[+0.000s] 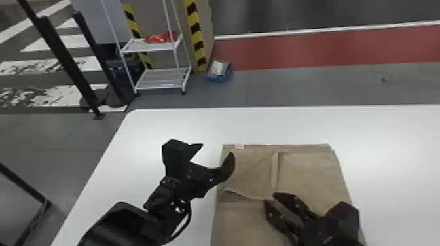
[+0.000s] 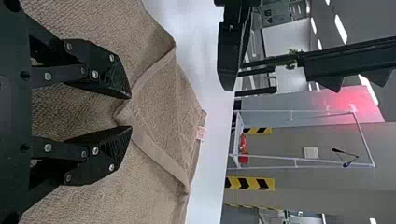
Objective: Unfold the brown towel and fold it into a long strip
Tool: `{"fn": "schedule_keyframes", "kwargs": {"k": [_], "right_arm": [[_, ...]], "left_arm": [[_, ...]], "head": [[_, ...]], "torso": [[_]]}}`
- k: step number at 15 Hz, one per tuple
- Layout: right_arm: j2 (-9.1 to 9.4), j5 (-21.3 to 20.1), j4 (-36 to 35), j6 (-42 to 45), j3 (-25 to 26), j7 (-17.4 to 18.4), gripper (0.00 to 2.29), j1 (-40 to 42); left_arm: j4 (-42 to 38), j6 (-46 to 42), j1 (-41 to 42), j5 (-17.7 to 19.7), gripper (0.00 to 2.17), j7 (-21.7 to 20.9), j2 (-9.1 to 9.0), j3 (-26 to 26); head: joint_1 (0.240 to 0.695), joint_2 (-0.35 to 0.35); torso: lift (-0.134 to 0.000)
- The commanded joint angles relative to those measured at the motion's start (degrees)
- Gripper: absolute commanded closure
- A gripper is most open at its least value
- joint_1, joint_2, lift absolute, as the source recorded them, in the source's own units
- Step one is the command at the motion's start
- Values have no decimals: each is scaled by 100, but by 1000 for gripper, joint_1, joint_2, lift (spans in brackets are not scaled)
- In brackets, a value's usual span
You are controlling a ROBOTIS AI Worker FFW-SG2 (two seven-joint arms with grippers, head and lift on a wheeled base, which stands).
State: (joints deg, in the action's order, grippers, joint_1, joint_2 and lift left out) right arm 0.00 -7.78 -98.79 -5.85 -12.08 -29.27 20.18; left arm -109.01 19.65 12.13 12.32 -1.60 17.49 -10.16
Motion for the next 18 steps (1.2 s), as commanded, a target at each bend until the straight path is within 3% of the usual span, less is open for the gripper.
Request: {"fn": "schedule_keyframes", "kwargs": {"k": [1,8,9,10,11,14,18], "right_arm": [[5,-4,1,-132,-22,35,937,-23],[5,58,-175,-9,-22,132,940,47],[5,75,-254,26,-22,132,1018,83],[5,102,-325,-27,13,150,1345,100],[5,137,-342,-115,75,150,1426,100],[5,392,-632,-62,417,202,1426,197],[5,734,-1054,-202,1305,202,1423,276]], "left_arm": [[3,0,0,-10,151,-25,-9,-4],[3,0,9,-36,154,-25,-17,-12],[3,0,9,-63,154,-16,-26,-21],[3,0,9,-72,154,-25,-35,-30],[-6,0,9,-89,154,-25,-35,-39],[3,18,-9,-107,154,-16,-35,-39],[284,-17,-228,-107,140,-95,0,-56]], "head": [[695,205],[695,202],[695,201],[695,201],[695,200],[695,178],[695,121]], "torso": [[-125],[-125],[-125],[-125],[-125],[-125],[-125]]}}
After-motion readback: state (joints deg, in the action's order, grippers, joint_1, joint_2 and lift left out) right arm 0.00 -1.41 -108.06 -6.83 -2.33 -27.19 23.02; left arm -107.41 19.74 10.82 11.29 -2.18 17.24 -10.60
